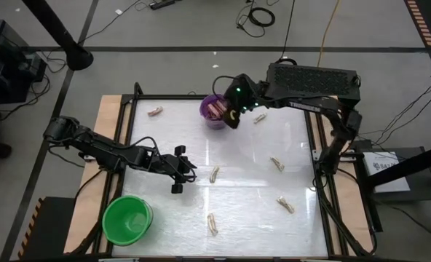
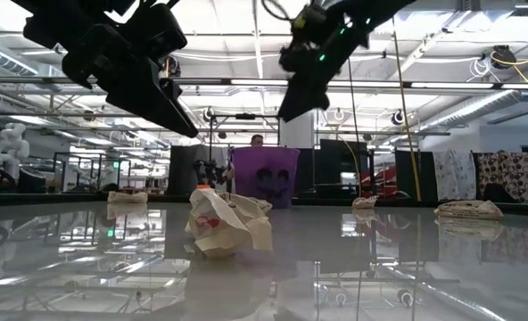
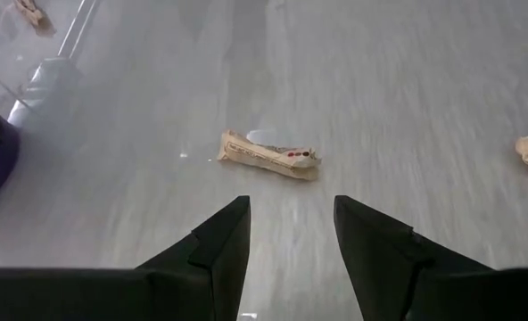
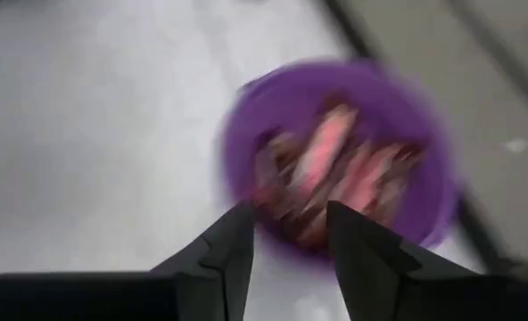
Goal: Sort candy by brand, put in halloween buckets
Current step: Put the white chocolate into the green bucket
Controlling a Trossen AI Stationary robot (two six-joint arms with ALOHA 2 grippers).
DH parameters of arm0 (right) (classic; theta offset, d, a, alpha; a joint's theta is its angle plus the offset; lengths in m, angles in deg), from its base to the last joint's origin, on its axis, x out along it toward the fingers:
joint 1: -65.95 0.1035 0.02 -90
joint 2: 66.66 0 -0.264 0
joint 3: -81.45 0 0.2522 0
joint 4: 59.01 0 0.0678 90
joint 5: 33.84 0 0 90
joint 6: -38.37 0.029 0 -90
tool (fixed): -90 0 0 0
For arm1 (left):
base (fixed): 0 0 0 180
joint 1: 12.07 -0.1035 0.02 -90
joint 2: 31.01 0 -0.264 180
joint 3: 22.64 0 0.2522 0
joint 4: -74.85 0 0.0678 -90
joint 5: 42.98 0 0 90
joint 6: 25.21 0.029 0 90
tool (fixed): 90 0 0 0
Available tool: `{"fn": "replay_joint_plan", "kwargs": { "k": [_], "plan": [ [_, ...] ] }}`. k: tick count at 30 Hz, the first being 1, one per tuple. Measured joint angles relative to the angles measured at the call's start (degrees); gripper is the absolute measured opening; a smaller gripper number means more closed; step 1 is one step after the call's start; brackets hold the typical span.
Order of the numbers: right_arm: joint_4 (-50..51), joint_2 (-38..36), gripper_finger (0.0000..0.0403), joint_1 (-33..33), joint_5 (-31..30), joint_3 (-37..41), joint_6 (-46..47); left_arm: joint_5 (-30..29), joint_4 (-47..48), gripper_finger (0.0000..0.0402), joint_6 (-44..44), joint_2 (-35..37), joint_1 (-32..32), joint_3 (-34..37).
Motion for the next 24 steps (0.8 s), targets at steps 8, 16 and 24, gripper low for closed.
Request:
{"fn": "replay_joint_plan", "kwargs": {
  "k": [8, 16, 24],
  "plan": [
    [16.3, -7.2, 0.0137, 8.1, 8.6, 1.3, 2.5, 0.0, -6.2, 0.0171, -2.8, -3.6, 0.0, 0.0],
    [9.6, -14.7, 0.0137, 23.7, 8.3, 15.7, 5.5, -0.4, -11.6, 0.0171, -2.3, -14.9, 0.0, -2.7],
    [-16.3, -19.1, 0.0137, 37.0, 0.2, 35.4, 10.9, -4.3, -11.2, 0.0171, -10.3, -20.9, -0.5, -9.3]
  ]
}}
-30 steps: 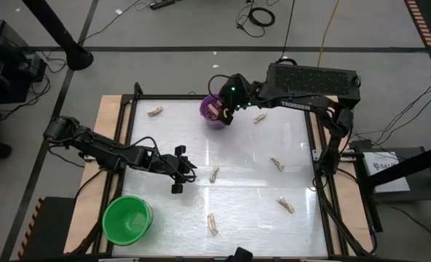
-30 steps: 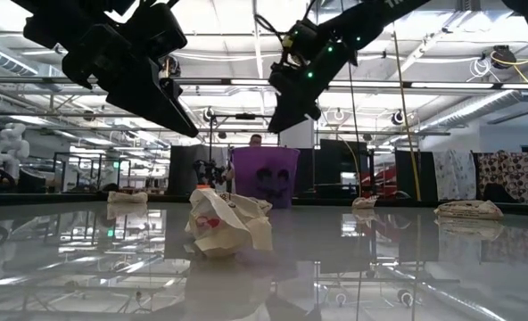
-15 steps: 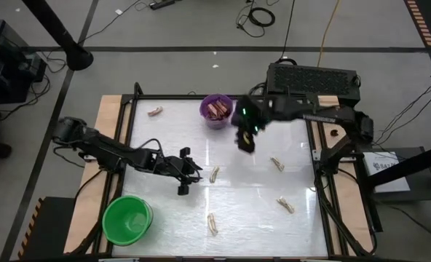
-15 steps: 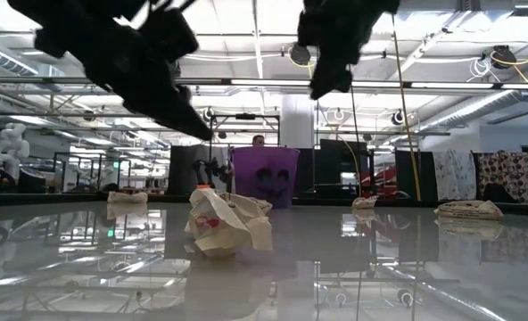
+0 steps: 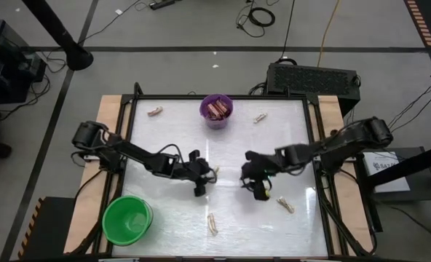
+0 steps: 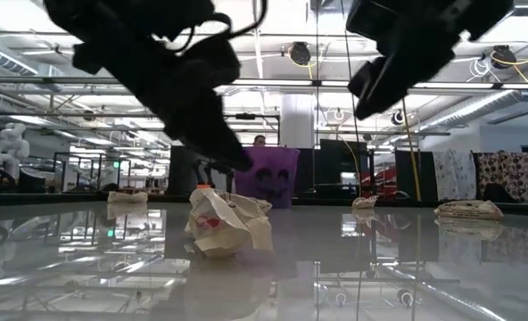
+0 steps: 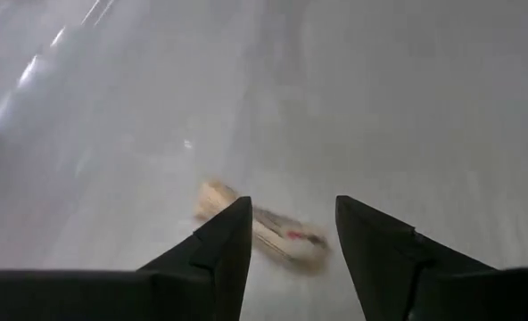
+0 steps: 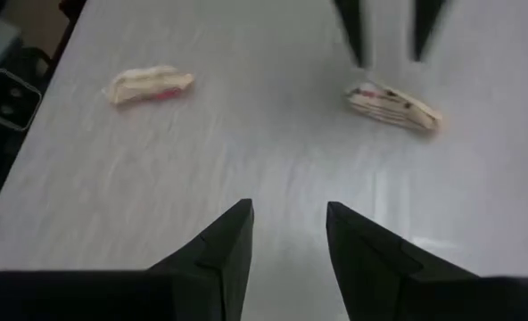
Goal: Sort candy by brand, put in halloween buckets
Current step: Put the white chocolate into the green bucket
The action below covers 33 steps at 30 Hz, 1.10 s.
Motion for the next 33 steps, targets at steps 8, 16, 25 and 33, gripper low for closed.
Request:
{"fn": "replay_joint_plan", "kwargs": {
  "k": [8, 16, 25, 33],
  "plan": [
    [-13.0, 0.7, 0.0137, 7.5, -8.5, 7.7, 2.6, -1.9, 6.4, 0.0171, -15.2, -3.9, -2.4, -4.9],
    [-14.4, 0.1, 0.0137, 9.4, -9.8, 7.8, 1.1, 0.7, 7.6, 0.0171, -16.4, -7.5, -2.9, -6.6],
    [-14.8, 0.1, 0.0137, 9.4, -9.8, 7.8, 1.1, 0.7, 9.2, 0.0167, -16.2, -8.0, -3.0, -6.6],
    [-14.8, 0.1, 0.0137, 9.4, -9.8, 7.8, 1.0, 0.2, 8.6, 0.007, -11.2, -8.0, -3.0, -6.6]
  ]
}}
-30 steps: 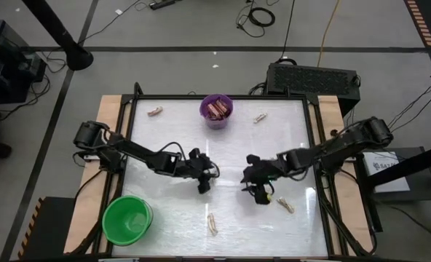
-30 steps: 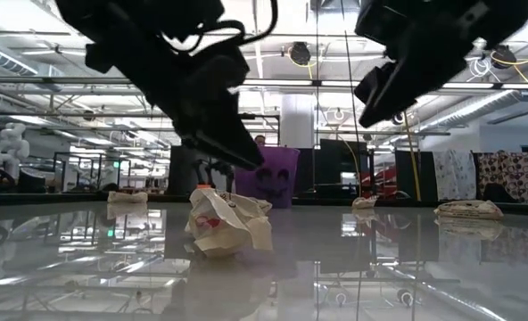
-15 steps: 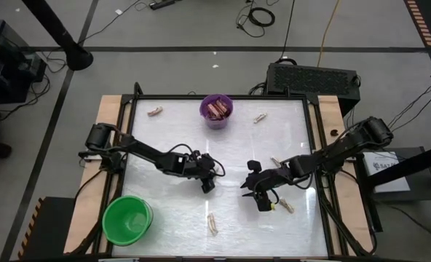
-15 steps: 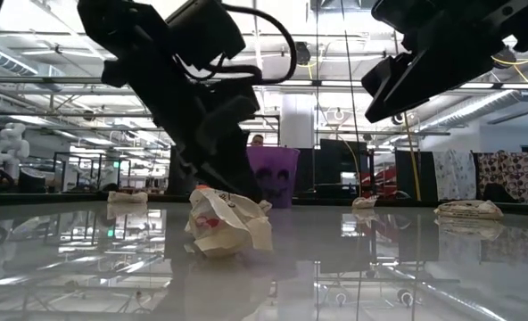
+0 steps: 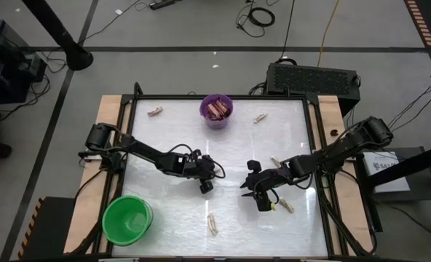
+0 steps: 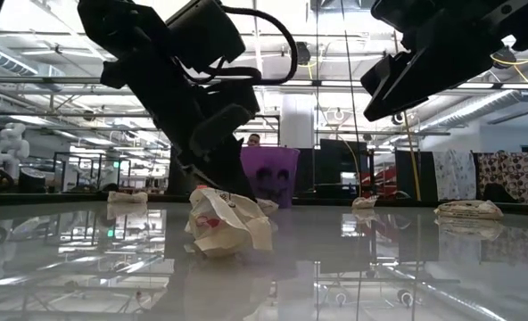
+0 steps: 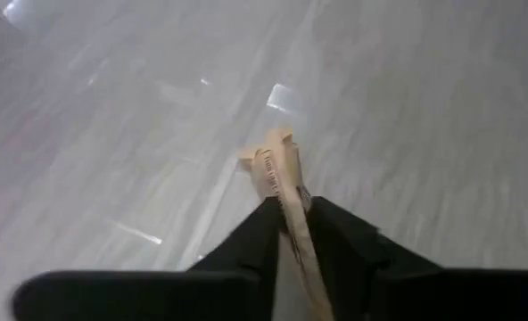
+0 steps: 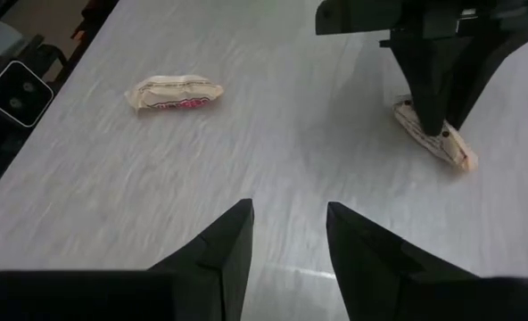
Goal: Sort candy by brand, put in halloween buckets
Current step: Put the white chocolate into the green bucket
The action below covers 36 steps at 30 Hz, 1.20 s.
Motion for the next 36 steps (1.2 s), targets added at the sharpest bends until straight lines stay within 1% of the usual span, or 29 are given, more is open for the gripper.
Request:
{"fn": "replay_joint_plan", "kwargs": {
  "k": [3, 4, 8, 12, 15, 16, 18, 20, 24, 27, 31, 33, 36],
  "plan": [
    [0.0, 0.0, 0.0137, 0.0, 0.0, 0.0, 0.0, -0.4, 0.0, 0.0017, 2.9, 0.4, 0.1, 0.0],
    [0.0, 0.0, 0.0137, 0.0, 0.0, 0.0, 0.0, -0.7, 0.0, 0.0009, 3.6, 0.6, 0.3, 0.0],
    [0.0, 0.0, 0.0137, 0.0, 0.0, 0.0, 0.0, -1.3, 0.9, 0.0005, 6.2, 2.5, 0.9, -1.1],
    [-0.1, 0.0, 0.0137, 0.0, 0.0, 0.0, 0.0, -0.5, 9.2, 0.0004, 8.3, 7.2, 1.4, -4.5],
    [-0.2, 0.0, 0.0137, 0.0, 0.0, 0.0, 0.0, 1.9, 20.4, 0.0004, 8.3, 12.1, 2.0, -7.2],
    [0.0, 0.0, 0.0137, 0.0, 0.0, 0.0, 0.0, 3.6, 24.1, 0.0003, 7.8, 13.8, 2.3, -8.3],
    [0.0, 0.0, 0.0137, 0.0, 0.0, 0.0, 0.0, 7.1, 32.9, 0.0003, 5.0, 17.6, 3.0, -9.8],
    [0.1, 0.0, 0.0137, 0.0, 0.1, 0.0, -0.7, 10.4, 39.0, 0.0003, 0.8, 21.1, 4.3, -10.9],
    [0.4, 0.0, 0.0137, 0.0, 0.1, 0.0, -4.1, 13.3, 49.0, 0.0003, -8.9, 27.9, 8.3, -12.1],
    [0.3, 0.0, 0.0137, 0.0, 0.1, 0.0, -6.5, 15.2, 52.5, 0.0002, -14.4, 32.4, 12.7, -12.3],
    [-0.3, 0.0, 0.0137, -0.3, 0.1, 0.0, -7.7, 15.5, 53.5, 0.0002, -20.8, 37.0, 19.3, -12.3],
    [-0.3, 0.0, 0.0137, -0.3, 0.1, 0.0, -7.5, 14.9, 53.8, 0.0002, -23.3, 38.2, 22.8, -12.4],
    [-1.2, 0.0, 0.0137, -0.3, 0.1, 0.0, -7.3, 12.4, 55.8, 0.0002, -27.1, 38.5, 28.5, -12.4]
  ]
}}
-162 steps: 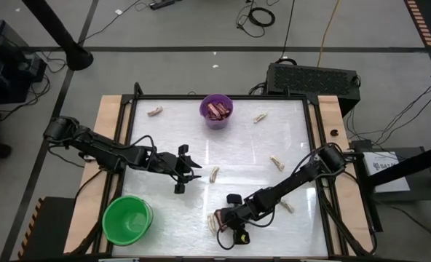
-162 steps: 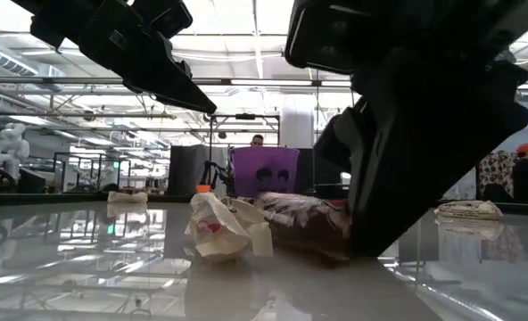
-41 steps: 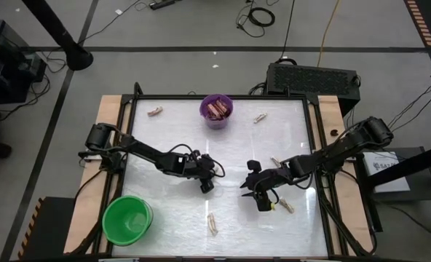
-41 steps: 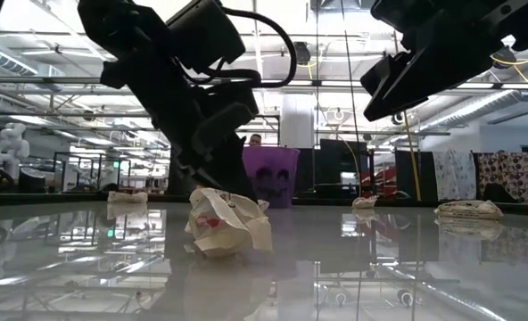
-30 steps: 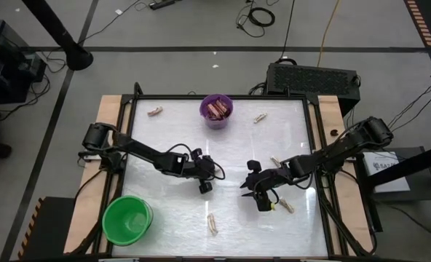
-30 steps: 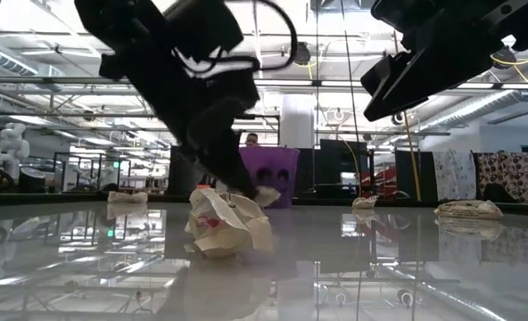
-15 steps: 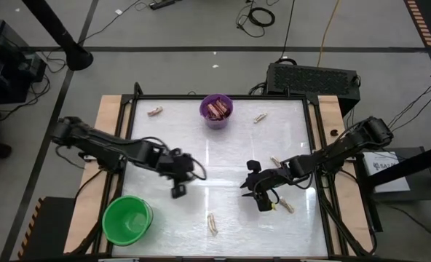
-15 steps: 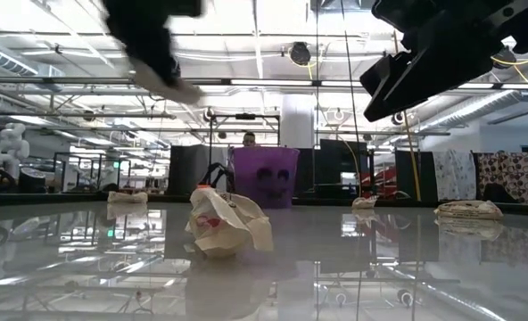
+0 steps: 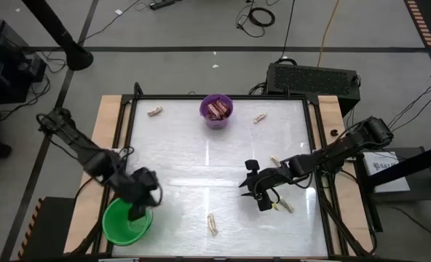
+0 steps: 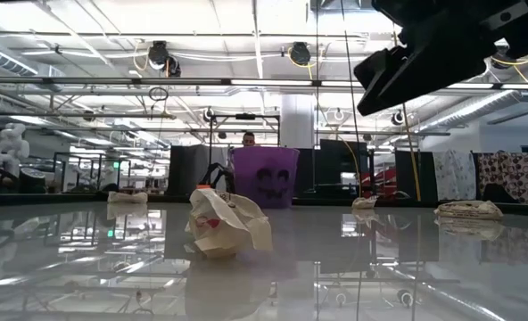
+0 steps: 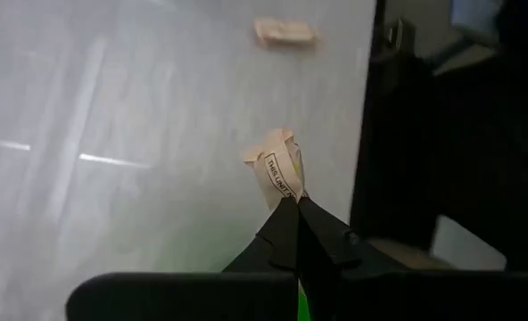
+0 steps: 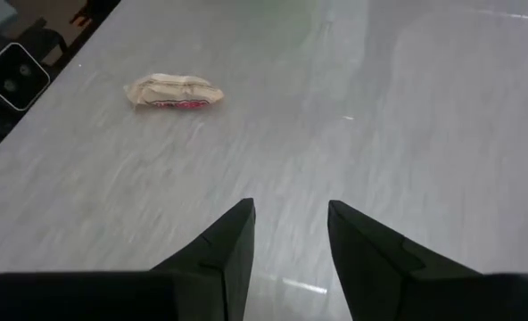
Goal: Sort candy by brand, put in halloween buckets
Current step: Put the white chocolate into the green bucket
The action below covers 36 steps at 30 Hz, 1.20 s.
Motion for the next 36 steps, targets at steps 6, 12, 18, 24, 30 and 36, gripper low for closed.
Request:
{"fn": "replay_joint_plan", "kwargs": {
  "k": [6, 12, 18, 24, 30, 36],
  "plan": [
    [-1.5, 0.0, 0.0137, 0.0, 0.0, 0.0, 0.2, -1.8, 1.5, 0.0002, -13.2, -0.7, 9.0, 2.8],
    [-1.8, 0.0, 0.0137, 0.1, 0.2, 0.0, 0.2, -1.4, 2.1, 0.0002, -23.0, -0.9, 13.6, 5.5],
    [-1.8, 0.0, 0.0137, 0.1, 0.2, 0.0, 0.2, 1.9, 4.8, 0.0002, -29.5, -0.9, 15.0, 5.5],
    [-1.8, 0.0, 0.0137, 0.1, 0.2, 0.0, 0.2, 4.6, 8.7, 0.0002, -36.5, -0.9, 15.1, 5.5],
    [-1.8, 0.0, 0.0137, 0.1, 0.2, 0.0, 0.2, 4.3, 10.0, 0.0037, -36.5, -0.9, 15.1, 5.5],
    [-1.8, 0.0, 0.0137, 0.1, 0.2, 0.0, 0.2, 4.2, 11.2, 0.0083, -36.5, -0.9, 15.1, 5.5]
  ]
}}
